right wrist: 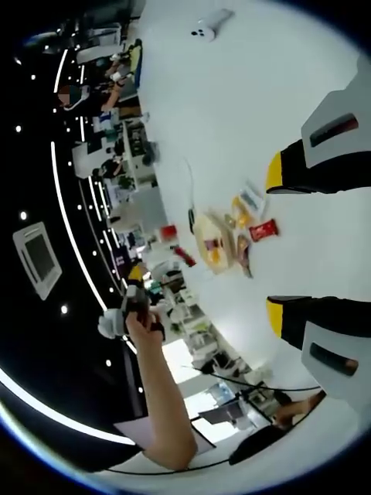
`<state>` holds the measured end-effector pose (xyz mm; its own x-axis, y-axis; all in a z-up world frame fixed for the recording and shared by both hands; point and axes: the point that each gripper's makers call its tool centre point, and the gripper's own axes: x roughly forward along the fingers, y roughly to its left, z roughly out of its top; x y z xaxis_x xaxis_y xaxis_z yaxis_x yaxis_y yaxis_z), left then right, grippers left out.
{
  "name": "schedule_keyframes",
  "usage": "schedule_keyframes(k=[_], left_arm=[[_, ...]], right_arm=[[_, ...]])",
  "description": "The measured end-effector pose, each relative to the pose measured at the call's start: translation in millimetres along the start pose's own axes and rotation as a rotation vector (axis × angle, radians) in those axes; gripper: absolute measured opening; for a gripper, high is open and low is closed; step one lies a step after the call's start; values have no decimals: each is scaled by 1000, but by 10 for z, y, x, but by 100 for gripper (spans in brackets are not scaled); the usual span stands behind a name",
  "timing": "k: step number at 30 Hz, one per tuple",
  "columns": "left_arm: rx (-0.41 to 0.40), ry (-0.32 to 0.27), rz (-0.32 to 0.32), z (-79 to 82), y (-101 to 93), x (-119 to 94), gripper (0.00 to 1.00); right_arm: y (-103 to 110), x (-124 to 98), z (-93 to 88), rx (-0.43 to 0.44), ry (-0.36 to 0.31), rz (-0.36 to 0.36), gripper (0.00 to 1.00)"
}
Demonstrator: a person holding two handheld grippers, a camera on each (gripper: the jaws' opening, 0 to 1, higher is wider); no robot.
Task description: Place the target food into the container with the food tongs after gripping and lifting it, then release it inside without dropping or visibly crushing the food.
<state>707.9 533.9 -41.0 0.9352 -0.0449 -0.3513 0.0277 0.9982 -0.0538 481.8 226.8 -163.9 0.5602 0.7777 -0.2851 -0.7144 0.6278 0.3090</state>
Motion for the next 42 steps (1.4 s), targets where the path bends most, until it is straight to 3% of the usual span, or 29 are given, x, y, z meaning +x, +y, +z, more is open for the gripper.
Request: schedule_keyframes(k=[1, 8, 17, 20, 22, 26, 29, 35, 42], left_arm=[[-32, 0, -6, 0, -13, 12, 23], [-44, 21, -10, -97, -26, 12, 24], [-10, 40, -35, -277, 8, -168, 24], [129, 20, -63, -300, 31, -243, 23], [169, 21, -62, -340, 41, -307, 23], [141, -17, -108, -301, 15, -376, 23], [86, -23, -118, -296, 37, -405, 24], [56, -77, -159, -266, -37, -600, 24], [-2, -77, -172, -443, -99, -713, 24]], right_arm=[[-6, -19, -3, -2, 1, -3, 53], [-24, -15, -32, 7, 9, -12, 53], [67, 66, -55, 39, 4, 14, 54], [127, 83, -42, 37, 6, 21, 54], [158, 93, -28, 31, 1, 27, 54], [98, 161, -34, 23, -1, 20, 54], [13, 189, -42, 69, 4, -9, 54], [152, 252, -168, 56, 36, 34, 54], [81, 314, -102, 90, 17, 13, 54]])
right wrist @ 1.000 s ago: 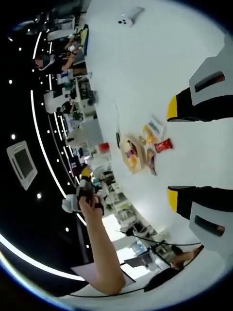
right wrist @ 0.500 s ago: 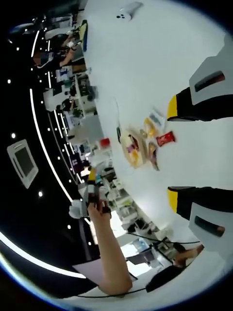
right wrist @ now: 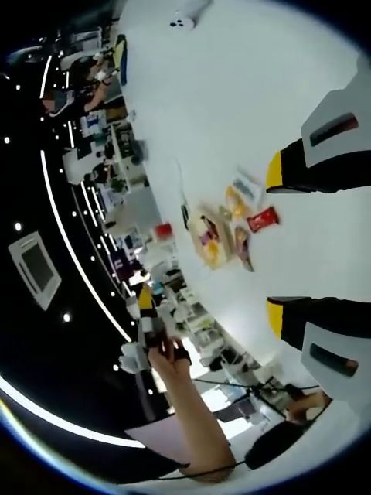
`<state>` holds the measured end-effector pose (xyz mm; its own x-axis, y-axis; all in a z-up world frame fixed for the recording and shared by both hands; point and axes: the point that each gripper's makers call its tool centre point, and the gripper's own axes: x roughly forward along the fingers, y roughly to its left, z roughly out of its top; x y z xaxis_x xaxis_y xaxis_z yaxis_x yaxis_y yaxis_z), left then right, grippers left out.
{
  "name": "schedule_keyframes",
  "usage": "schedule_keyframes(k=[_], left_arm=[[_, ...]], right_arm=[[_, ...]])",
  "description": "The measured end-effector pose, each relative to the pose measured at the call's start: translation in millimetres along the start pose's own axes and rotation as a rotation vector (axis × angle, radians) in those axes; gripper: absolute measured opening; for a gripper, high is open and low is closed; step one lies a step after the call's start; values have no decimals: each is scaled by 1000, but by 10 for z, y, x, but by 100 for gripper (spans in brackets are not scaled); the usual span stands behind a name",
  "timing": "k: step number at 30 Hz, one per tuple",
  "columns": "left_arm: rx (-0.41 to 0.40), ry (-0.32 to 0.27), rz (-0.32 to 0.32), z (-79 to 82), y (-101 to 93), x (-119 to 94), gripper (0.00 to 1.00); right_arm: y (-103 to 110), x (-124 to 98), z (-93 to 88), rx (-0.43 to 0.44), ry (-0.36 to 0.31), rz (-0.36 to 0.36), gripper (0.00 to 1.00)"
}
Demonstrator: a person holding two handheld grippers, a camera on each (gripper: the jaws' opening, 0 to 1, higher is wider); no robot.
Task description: Place the target food into the container with the food tongs after gripping and lifting it, then release it inside without dropping or visibly crushing the food.
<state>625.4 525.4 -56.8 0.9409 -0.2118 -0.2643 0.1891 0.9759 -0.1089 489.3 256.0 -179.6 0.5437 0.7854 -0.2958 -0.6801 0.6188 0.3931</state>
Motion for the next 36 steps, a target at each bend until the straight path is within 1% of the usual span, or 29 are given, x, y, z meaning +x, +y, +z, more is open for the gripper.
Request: schedule_keyframes(k=[5, 7, 8, 9, 10, 11, 12, 13, 14, 16, 19, 22, 26, 27, 28, 29, 31, 34, 36], left_arm=[[-18, -13, -13, -121, -98, -111, 24], [-26, -19, -14, -148, -114, -136, 24], [-46, -25, -15, -170, -120, -150, 24], [-60, -26, -14, -186, -122, -160, 24], [-67, -27, -12, -202, -124, -169, 24], [-72, -24, -12, -231, -132, -183, 24], [-74, -23, -11, -257, -145, -205, 25], [-71, -24, -9, -276, -152, -228, 25], [-70, -25, -6, -293, -152, -250, 25], [-90, -33, -1, -324, -153, -311, 25], [-118, -43, 6, -356, -145, -392, 25], [-139, -43, 9, -393, -146, -437, 25], [-154, -43, 16, -409, -186, -521, 26], [-166, -45, 18, -416, -199, -554, 26], [-183, -51, 21, -436, -229, -630, 26], [-190, -57, 25, -450, -241, -666, 26], [-209, -65, 29, -505, -255, -725, 25], [-228, -41, 42, -643, -267, -788, 25], [-227, -44, 46, -670, -278, -817, 25]], right_arm=[[107, 36, -116, -11, 31, 28, 54], [87, 50, -95, -33, 24, 24, 56], [55, 58, -58, -44, 9, 13, 56], [38, 63, -15, -23, -1, 10, 57], [68, 67, 29, 9, -20, 24, 61], [137, 70, 86, 52, -48, 53, 66], [195, 68, 101, 56, -58, 74, 69], [215, 65, 74, 34, -45, 74, 71], [274, 79, 18, -12, -21, 94, 71], [294, 121, -48, -39, 9, 105, 71], [251, 141, 3, -37, -2, 102, 71], [188, 123, 52, -13, -15, 85, 71], [195, 134, -33, -1, 6, 92, 70], [214, 156, -96, -3, 27, 106, 70], [222, 185, -159, -20, 59, 114, 69], [217, 205, -165, -28, 63, 114, 69], [188, 224, -111, -36, 46, 110, 68], [183, 209, -90, -9, 38, 105, 68], [197, 200, -124, -8, 42, 108, 68]])
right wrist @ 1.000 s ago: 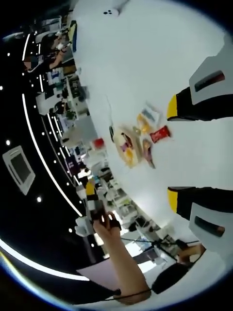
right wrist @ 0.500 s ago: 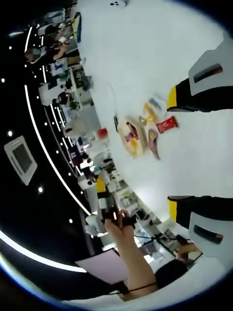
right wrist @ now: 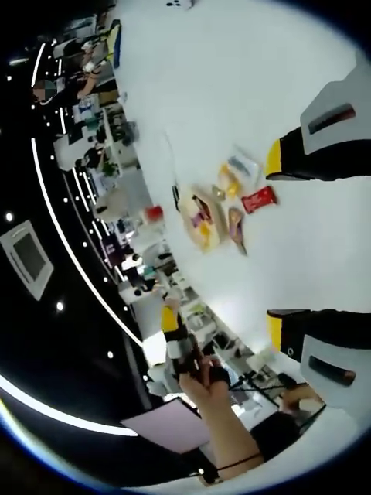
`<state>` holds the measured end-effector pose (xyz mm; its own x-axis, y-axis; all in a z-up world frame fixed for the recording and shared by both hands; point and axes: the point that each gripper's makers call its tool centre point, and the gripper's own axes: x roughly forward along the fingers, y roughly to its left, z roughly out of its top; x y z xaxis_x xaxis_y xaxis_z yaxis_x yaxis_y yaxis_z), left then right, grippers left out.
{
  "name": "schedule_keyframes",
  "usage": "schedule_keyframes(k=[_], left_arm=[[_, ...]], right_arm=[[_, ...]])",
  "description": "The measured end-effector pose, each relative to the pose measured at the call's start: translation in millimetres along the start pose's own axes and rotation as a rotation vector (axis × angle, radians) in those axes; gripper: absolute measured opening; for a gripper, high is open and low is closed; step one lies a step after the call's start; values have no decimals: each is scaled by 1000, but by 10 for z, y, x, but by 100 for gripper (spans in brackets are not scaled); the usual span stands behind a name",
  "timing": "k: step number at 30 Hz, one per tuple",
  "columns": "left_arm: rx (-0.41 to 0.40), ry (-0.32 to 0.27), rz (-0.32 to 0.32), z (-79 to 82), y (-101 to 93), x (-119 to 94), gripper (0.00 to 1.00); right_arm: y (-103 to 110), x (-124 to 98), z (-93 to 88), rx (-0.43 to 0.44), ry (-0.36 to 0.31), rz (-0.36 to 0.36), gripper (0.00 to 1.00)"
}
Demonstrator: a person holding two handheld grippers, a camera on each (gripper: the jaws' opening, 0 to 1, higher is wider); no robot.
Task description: Place the target food into the container with the food tongs after gripping and lifting it, then release it inside without dropping or visibly crushing the food.
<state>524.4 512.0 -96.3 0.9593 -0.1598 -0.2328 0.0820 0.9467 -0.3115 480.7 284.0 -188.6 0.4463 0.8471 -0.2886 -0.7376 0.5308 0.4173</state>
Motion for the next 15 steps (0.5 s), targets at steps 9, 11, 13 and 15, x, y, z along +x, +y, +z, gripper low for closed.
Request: schedule_keyframes(k=[9, 11, 13, 15], left_arm=[[-13, -15, 1, -105, -101, -95, 24], [-7, -16, -6, -110, -133, -99, 24], [-34, -26, -11, -93, -150, -96, 24], [-61, -42, -25, -69, -185, -90, 24]], right_arm=[[-40, -68, 21, -8, -12, -6, 67], [-22, -83, 9, -14, -12, -3, 67], [-1, -93, -19, -23, -5, 2, 66], [0, -99, -32, -22, -2, 2, 67]])
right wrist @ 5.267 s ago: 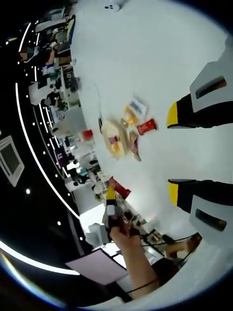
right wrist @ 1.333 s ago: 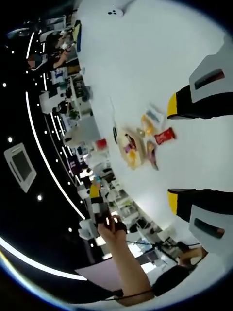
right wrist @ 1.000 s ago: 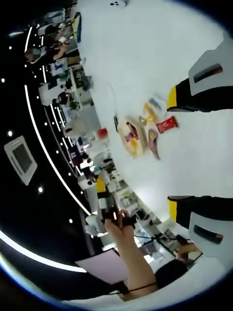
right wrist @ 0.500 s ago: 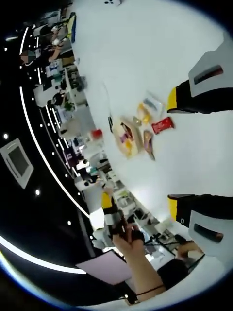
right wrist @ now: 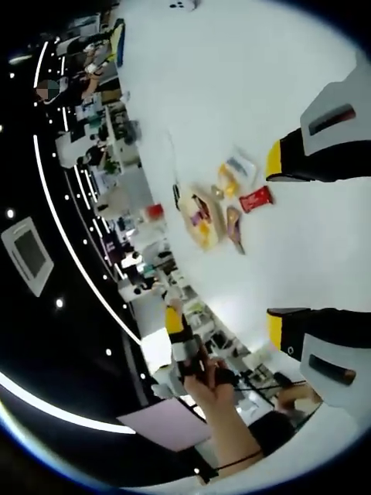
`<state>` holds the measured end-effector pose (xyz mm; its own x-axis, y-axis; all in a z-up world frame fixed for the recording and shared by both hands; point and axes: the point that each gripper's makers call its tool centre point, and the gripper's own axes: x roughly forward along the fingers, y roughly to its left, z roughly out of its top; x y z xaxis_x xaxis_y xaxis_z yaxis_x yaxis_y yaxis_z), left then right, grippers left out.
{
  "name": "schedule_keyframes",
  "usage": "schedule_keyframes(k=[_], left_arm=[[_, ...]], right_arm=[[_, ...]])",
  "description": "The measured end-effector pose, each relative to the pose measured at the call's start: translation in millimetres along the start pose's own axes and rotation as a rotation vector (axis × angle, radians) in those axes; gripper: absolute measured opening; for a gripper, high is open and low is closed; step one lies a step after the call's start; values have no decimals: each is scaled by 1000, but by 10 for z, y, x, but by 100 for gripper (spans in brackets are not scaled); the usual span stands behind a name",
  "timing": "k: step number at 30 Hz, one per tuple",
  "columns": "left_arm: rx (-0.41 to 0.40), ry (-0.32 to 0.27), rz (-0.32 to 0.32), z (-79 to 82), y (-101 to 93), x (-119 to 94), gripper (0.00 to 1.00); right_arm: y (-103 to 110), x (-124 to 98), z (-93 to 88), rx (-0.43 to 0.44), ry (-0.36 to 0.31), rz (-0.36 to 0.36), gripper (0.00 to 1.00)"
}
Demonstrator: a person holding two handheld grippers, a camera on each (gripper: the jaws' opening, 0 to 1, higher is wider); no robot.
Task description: Place the target food into the container with the food tongs after gripping and lifting it, then release it inside without dropping or visibly crushing the food.
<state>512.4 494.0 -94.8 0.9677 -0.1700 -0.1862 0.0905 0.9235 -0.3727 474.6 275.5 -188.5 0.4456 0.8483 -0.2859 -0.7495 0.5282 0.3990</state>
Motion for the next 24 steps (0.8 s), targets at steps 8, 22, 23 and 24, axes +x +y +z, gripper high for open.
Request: schedule_keyframes(k=[8, 22, 23, 24], left_arm=[[-11, 37, -14, -204, -73, -40, 24], [18, 68, -6, -448, -132, -215, 25], [16, 69, 0, -451, -118, -219, 25], [21, 70, 2, -457, -111, -221, 25]], right_arm=[[38, -43, -45, 3, 4, -9, 67], [132, -71, -110, 9, 13, 2, 66], [154, -66, -118, 4, 17, 7, 66], [171, -62, -119, -3, 20, 10, 66]])
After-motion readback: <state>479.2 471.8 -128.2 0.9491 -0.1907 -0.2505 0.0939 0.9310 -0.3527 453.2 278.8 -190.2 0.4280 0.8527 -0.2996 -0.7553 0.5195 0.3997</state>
